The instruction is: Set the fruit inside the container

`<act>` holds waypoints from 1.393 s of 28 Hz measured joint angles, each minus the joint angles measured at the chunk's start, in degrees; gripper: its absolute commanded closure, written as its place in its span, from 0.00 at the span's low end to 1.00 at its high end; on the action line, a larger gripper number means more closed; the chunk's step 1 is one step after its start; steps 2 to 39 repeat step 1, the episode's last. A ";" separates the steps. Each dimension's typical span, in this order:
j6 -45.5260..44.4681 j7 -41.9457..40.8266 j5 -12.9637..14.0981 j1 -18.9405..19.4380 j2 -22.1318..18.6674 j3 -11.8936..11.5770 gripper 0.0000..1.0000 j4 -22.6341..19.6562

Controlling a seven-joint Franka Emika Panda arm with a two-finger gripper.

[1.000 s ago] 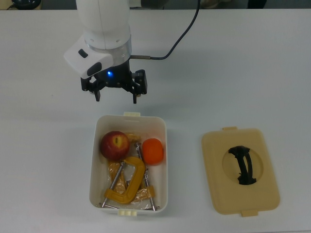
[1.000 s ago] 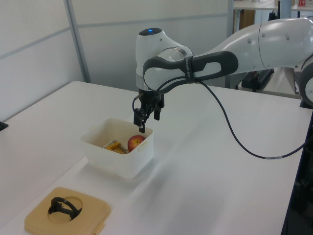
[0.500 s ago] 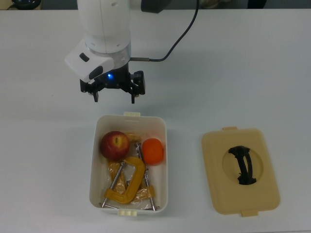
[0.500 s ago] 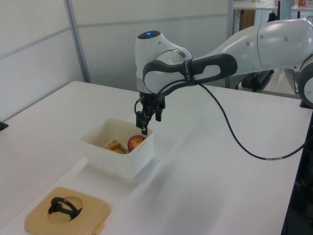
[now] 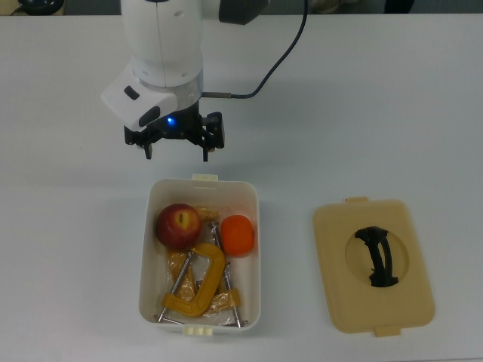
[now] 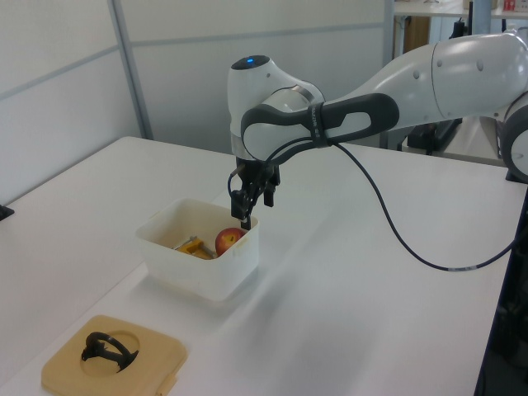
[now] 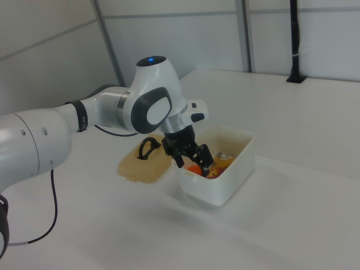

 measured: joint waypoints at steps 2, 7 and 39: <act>0.00 0.00 0.00 -0.01 0.00 0.00 0.00 -0.02; 0.00 0.00 0.00 -0.01 0.00 0.00 0.00 -0.02; 0.00 0.00 0.00 -0.01 0.00 0.00 0.00 -0.02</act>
